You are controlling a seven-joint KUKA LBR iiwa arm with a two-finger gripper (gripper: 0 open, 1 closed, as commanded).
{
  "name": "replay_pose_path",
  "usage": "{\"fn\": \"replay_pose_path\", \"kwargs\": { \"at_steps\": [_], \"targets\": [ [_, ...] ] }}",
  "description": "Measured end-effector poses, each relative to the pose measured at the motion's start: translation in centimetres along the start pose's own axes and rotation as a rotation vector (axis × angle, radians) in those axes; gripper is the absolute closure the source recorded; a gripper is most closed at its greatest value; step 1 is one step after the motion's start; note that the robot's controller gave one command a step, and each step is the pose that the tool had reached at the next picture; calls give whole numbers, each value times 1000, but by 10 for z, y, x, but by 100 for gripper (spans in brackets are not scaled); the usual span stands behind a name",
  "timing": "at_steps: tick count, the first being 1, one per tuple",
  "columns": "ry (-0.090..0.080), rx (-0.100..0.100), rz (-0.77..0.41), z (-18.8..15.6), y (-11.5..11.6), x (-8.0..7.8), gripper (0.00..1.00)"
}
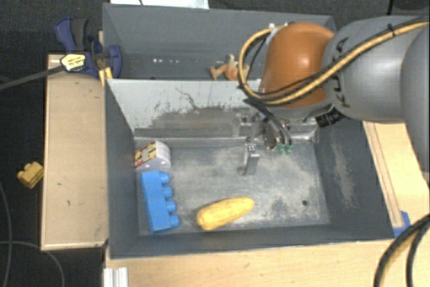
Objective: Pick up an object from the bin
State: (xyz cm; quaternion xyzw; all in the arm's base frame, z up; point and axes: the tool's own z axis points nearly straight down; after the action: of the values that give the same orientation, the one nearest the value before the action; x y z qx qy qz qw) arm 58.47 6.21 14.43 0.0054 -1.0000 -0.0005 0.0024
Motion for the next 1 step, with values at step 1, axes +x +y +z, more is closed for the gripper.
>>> {"fn": "replay_pose_path", "kwargs": {
  "at_steps": [1],
  "targets": [
    [-8,0,1,-5,0,-2,0]
  ]
}}
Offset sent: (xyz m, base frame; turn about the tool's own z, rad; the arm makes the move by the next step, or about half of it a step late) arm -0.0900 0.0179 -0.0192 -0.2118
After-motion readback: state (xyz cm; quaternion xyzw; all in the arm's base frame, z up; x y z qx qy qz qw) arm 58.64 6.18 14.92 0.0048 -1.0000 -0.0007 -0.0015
